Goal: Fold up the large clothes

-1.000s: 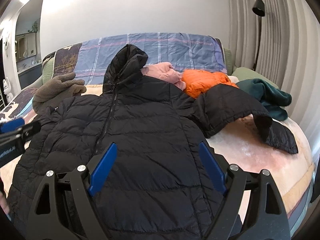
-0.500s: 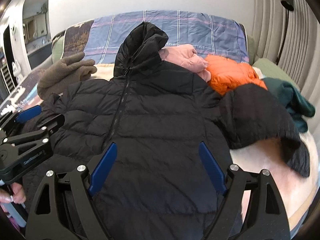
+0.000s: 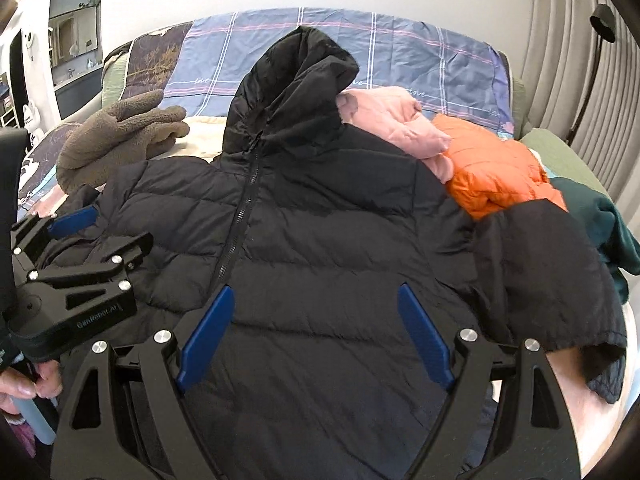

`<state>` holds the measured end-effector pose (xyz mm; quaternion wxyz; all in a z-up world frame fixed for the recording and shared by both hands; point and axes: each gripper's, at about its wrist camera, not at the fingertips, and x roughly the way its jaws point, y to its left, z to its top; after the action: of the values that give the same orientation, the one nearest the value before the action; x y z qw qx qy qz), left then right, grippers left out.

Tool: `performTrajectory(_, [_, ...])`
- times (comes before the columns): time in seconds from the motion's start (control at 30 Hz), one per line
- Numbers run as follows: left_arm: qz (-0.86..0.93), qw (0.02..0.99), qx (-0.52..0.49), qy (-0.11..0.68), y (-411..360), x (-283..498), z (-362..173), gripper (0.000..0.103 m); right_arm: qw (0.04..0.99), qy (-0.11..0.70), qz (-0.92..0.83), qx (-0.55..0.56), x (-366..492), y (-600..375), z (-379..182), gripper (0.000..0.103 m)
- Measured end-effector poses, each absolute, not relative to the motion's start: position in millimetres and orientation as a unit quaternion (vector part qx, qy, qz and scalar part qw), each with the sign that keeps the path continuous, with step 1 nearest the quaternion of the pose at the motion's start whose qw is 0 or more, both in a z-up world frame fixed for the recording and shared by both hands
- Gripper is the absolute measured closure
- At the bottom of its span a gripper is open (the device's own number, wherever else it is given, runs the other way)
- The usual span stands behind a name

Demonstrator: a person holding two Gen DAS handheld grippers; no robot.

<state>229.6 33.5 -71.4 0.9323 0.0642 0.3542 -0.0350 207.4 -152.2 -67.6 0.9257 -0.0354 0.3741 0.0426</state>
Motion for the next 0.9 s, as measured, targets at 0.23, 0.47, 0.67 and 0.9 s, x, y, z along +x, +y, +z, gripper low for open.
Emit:
performTrajectory(0.23, [-0.029, 0.931, 0.022, 0.362, 59.6, 235.6, -88.1, 0.024, 0.921, 0.380, 0.067, -0.040, 227.0, -133.8, -74.9, 0.016])
performTrajectory(0.47, [-0.020, 0.943, -0.025, 0.332, 88.9, 226.2, -75.7, 0.023, 0.923, 0.373, 0.089, -0.039, 242.5, -111.8, -70.6, 0.015])
performTrajectory(0.67, [0.000, 0.951, -0.053, 0.304, 110.0, 221.2, -62.2, 0.020, 0.926, 0.361, 0.097, -0.055, 242.0, -82.5, -60.5, 0.015])
performTrajectory(0.9, [0.016, 0.953, -0.067, 0.295, 128.1, 226.2, -63.4, 0.020, 0.931, 0.349, 0.072, -0.083, 243.5, -66.4, -55.2, 0.015])
